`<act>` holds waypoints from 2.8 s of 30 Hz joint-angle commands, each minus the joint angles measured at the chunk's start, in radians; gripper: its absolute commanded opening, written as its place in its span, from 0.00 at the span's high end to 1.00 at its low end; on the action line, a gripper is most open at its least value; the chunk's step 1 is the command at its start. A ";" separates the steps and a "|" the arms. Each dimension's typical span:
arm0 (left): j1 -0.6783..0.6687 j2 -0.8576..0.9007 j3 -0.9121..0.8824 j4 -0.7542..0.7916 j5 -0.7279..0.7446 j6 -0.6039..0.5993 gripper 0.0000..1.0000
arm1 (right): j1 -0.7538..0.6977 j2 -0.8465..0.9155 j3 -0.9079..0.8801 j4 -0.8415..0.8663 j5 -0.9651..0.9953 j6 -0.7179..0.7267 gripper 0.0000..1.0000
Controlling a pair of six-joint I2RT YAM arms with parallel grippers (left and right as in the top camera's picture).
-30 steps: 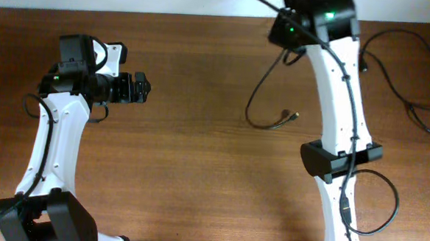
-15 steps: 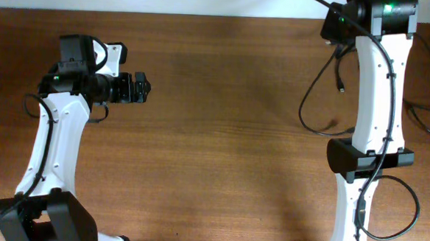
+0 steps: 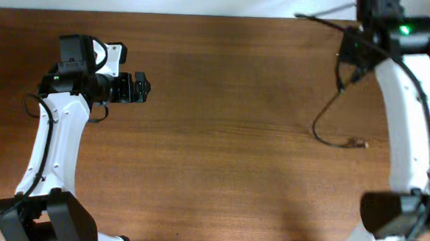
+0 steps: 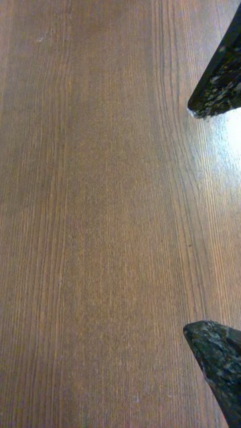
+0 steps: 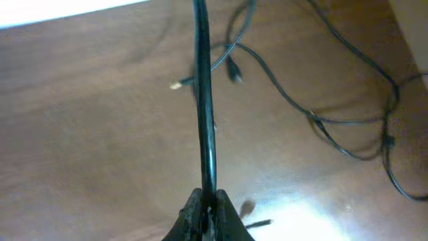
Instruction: Untangle cables
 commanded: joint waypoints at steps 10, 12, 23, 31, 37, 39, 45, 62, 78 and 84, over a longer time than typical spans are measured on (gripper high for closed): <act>0.005 0.008 0.003 0.000 -0.002 -0.013 0.01 | -0.411 -0.284 -0.589 0.194 0.006 0.126 0.96; 0.005 0.008 0.003 0.000 -0.002 -0.013 0.01 | -0.458 -0.306 -0.678 0.253 -0.057 0.126 0.96; 0.005 0.008 0.003 0.000 -0.002 -0.013 0.01 | -0.531 -0.397 -0.770 0.292 0.153 0.399 0.96; 0.005 0.008 0.003 0.000 -0.002 -0.013 0.01 | -0.756 -0.390 -0.770 0.137 0.040 0.841 0.96; 0.005 0.008 0.003 0.000 -0.002 -0.013 0.01 | -0.826 -0.296 -0.770 0.142 0.038 0.841 0.96; 0.005 0.008 0.003 0.000 -0.002 -0.013 0.01 | -0.842 -0.227 -0.770 0.153 0.040 0.841 0.96; 0.005 0.008 0.003 0.000 -0.002 -0.013 0.01 | -0.861 -0.158 -0.770 0.172 0.013 0.840 0.64; 0.005 0.008 0.003 0.000 -0.002 -0.013 0.01 | -0.737 -0.230 -0.594 0.284 -0.570 0.065 0.00; 0.005 0.008 0.003 0.000 -0.002 -0.013 0.01 | -0.159 -0.308 -0.582 0.196 -0.469 -0.126 0.00; 0.005 0.008 0.003 0.000 -0.002 -0.013 0.01 | -0.159 -0.307 -0.582 0.198 -0.469 -0.126 0.00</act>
